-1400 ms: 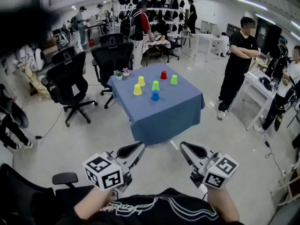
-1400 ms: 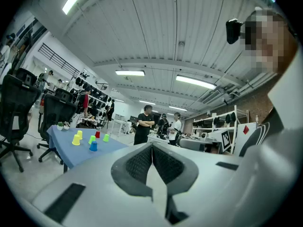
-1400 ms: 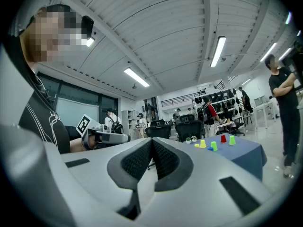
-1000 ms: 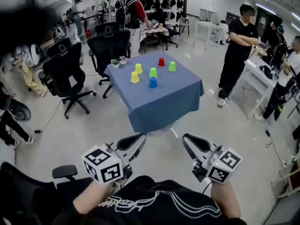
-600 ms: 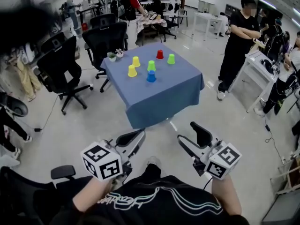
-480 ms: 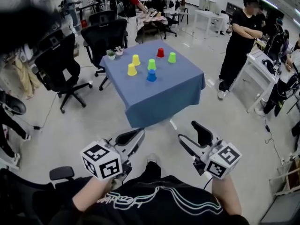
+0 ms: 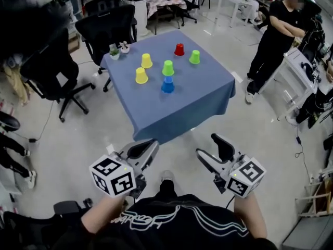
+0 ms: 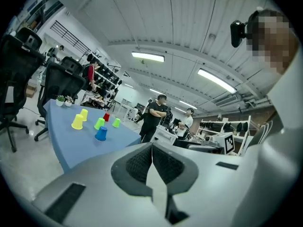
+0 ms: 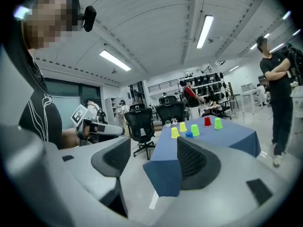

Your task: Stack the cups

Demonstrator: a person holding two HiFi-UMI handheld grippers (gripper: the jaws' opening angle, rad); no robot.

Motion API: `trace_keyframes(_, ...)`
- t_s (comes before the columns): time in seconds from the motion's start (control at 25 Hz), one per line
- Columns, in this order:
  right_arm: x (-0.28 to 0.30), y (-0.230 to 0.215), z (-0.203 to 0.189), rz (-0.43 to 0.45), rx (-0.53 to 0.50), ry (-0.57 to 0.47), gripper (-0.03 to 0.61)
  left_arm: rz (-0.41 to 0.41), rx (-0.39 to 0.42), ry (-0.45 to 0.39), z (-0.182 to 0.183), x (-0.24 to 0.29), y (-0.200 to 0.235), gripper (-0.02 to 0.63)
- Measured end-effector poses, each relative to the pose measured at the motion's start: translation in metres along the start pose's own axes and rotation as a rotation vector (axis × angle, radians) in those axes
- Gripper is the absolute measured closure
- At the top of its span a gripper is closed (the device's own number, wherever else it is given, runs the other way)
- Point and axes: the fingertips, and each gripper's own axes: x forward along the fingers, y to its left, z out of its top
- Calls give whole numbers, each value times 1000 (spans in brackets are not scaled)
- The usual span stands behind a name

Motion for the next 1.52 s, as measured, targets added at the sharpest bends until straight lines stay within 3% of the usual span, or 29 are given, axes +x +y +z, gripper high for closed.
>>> trace_keyframes(0.2, 56, -49, 0, 7, 14, 51, 276, 12, -19, 19, 20, 53, 59, 589)
trace_keyframes(0.68, 143, -138, -6, 26, 51, 168, 276, 66, 25, 58, 39, 133, 165, 588)
trace_keyframes(1.12, 195, -181, -8, 31, 49, 174, 276, 133, 45, 80, 44, 160, 213, 588)
trace_keyframes(1.52, 251, -215, -2, 175, 46, 204, 276, 277, 17, 55, 56, 168, 237, 588)
